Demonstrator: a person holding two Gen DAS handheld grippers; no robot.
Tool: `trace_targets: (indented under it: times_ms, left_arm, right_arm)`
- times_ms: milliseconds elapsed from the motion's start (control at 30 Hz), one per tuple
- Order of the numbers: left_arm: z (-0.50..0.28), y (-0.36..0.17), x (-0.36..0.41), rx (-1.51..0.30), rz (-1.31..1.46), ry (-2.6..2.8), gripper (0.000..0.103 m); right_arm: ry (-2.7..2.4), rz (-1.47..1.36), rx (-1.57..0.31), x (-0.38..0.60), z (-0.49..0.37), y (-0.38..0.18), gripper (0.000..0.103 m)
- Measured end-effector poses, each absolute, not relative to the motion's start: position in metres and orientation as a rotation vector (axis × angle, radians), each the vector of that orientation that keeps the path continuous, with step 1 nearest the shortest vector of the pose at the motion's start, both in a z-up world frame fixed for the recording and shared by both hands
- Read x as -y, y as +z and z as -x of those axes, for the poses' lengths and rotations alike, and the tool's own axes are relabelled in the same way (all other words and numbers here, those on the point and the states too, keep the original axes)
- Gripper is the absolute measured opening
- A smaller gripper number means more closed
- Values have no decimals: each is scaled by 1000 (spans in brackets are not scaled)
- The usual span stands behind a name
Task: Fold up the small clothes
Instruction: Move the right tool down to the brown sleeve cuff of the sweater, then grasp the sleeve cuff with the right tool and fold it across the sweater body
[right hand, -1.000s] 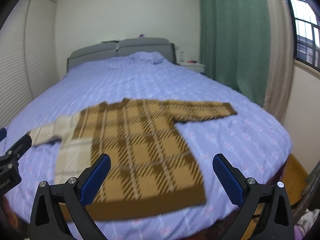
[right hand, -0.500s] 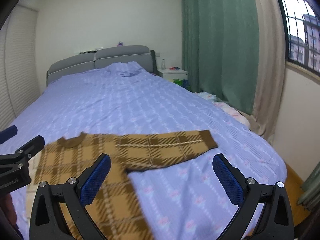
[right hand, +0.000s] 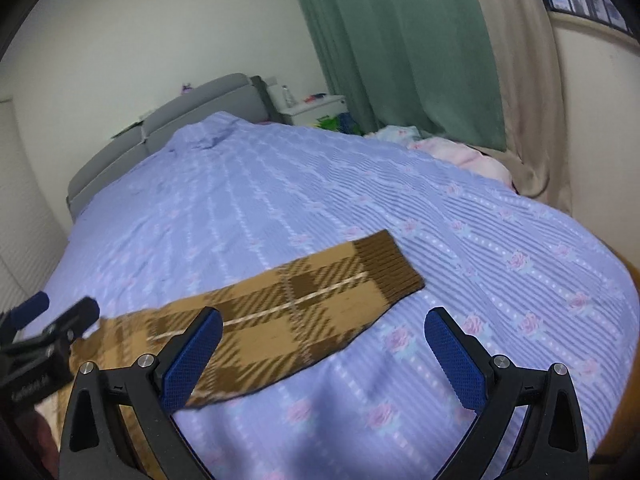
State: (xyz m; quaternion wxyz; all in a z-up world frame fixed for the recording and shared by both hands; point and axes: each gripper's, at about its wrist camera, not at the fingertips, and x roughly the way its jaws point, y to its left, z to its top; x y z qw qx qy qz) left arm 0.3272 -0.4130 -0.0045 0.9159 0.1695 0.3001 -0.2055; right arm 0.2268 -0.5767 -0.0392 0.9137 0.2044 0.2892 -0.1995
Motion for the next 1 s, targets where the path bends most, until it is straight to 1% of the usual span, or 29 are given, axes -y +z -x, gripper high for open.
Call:
trace_targets:
  times_ms: [100,200,300,333,467,533,633,900,967,1000]
  left_arm:
    - [-332,-16,433,-601,-371,-463,103]
    - [-342,-27,449,-625,-386,-482,103]
    - [-353,-38,460,-646,-387,-489,103]
    - [-355,-40,462,-648,-388,-489,103]
    - [-363,-49,468,-655,-384,-478,103]
    - [-366,-52,470,-662,-377,-479,103]
    - [-371,-55,471,-675,-373,-482,103]
    - [-373,-55,469,-672,-371,-476,103]
    - [-373,-53,465,-670,-371,-470,103]
    - [-373,-52,462,-667,-371,-467,103]
  right_arm:
    - [-402,-440,-587,596,-237,-55,101]
    - [-395,-495,-596,614,-244,-73,93]
    - [-416,-538,-605,630,-249,-88,90]
    - [-418,-548,-609,633,-251,-93,86]
    - [-418,-552,-630,643,-261,-106,81]
    - [-416,-580,-648,648,-268,-115,74]
    - [-424,-601,-676,651,-274,-126,71]
    - [-445,-629,-669,655,-288,-139,71]
    - [-463,-627,-672,655,-296,-138,67]
    - [-472,-624,-676,655,-297,-137,61]
